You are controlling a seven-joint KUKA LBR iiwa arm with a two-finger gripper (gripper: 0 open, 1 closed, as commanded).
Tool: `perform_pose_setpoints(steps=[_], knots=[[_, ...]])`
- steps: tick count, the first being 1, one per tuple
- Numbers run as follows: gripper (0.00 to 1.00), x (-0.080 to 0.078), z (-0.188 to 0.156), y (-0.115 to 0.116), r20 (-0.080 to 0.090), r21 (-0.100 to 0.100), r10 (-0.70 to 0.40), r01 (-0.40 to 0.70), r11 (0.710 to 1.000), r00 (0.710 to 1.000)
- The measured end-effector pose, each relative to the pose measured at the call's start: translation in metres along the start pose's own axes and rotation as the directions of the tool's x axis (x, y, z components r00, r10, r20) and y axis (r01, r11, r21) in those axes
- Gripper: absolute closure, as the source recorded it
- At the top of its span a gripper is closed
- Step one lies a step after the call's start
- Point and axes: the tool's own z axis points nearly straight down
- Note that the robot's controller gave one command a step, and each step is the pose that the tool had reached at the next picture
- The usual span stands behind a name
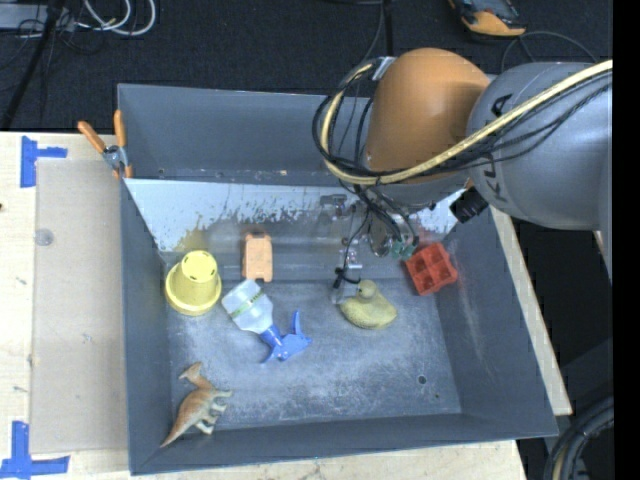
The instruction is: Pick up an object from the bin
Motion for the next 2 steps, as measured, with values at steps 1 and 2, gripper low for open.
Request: perform_pose_setpoints(steps=[1, 2], knots=[[0.00, -0.001, -0.005, 0.000, 0.008, 0.000, 0.001, -0.001, 1.000, 1.000], [0.00, 0.017, 0.010, 0.010, 0.013, 0.002, -0.047, 0.047, 0.999, 0.999]])
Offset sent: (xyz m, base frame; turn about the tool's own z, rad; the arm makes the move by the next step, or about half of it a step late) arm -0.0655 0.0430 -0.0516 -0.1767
